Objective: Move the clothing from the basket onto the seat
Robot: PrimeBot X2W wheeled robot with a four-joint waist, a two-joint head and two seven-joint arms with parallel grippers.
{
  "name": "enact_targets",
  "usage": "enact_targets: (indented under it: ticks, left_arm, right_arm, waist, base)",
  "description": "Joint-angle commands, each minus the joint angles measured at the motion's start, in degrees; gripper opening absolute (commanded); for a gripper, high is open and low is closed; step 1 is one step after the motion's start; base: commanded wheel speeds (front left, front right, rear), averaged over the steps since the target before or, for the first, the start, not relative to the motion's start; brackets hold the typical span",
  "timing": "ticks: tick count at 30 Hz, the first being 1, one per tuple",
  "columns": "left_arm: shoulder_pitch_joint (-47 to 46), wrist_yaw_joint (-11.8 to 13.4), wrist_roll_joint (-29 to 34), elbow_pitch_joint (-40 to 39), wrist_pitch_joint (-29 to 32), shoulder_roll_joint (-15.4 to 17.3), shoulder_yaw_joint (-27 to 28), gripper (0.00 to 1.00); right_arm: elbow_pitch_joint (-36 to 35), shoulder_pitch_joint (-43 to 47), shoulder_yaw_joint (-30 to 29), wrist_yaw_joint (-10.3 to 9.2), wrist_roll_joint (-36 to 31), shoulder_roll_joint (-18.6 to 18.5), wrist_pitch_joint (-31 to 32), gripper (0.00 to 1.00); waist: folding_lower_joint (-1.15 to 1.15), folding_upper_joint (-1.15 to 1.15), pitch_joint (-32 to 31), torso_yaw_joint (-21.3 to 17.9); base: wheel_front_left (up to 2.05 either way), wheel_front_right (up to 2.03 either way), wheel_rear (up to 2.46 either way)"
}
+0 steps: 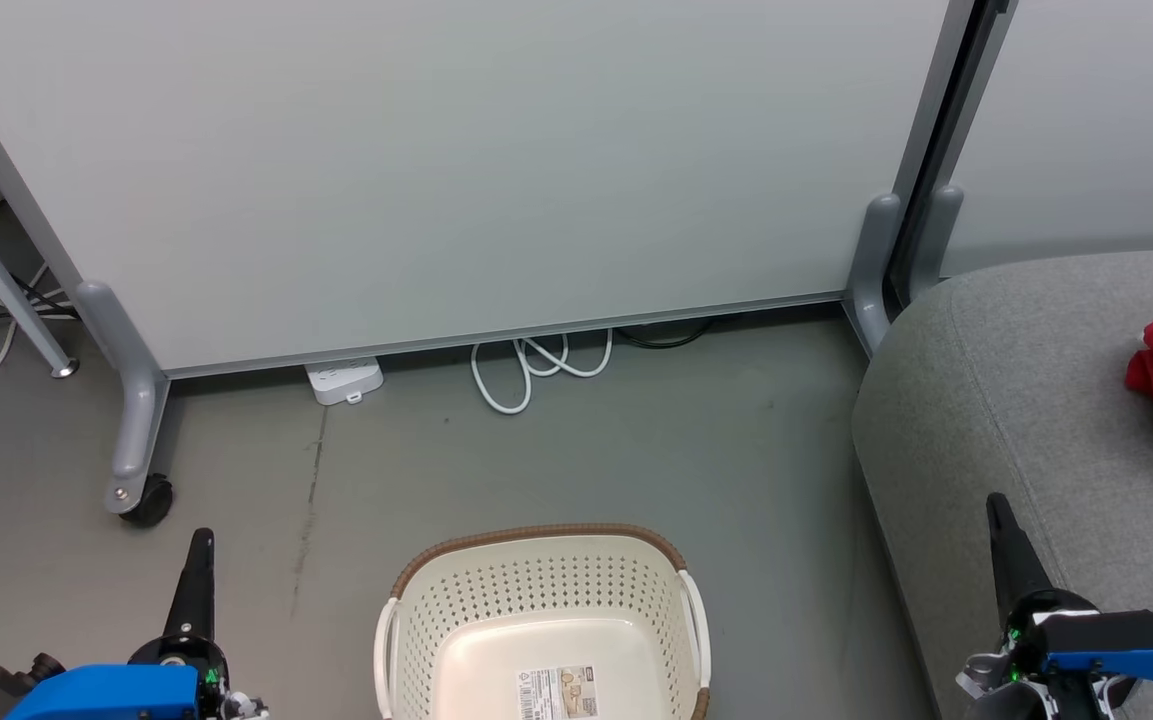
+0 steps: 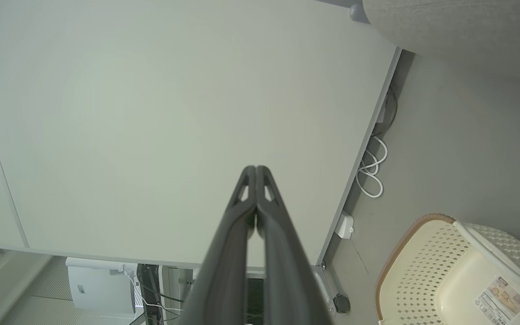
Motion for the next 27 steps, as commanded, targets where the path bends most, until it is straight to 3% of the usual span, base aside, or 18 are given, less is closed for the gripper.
enact_targets:
  ticks: [1,27]
  left_arm:
    - [-0.9,-0.3,-1.0,-0.6,0.3,0.3,0.2,0.00]
    - [-1.0,-0.7,-11.6,-1.5,3.2,0.4,1.7,0.00]
  right_arm:
    - [-0.4,-1.0,-0.1,-0.03,1.0,0.1,0.5,0.00]
    - [-0.7,-1.7,-0.8,-0.03,11.5,0.3,3.3,0.00]
  waist:
    - [0.00,0.00,0.0,0.0]
    - [0.00,0.00,0.5,-1.2]
  base:
    - [0.00,0.00,0.00]
    - [0.00,0.00,0.00]
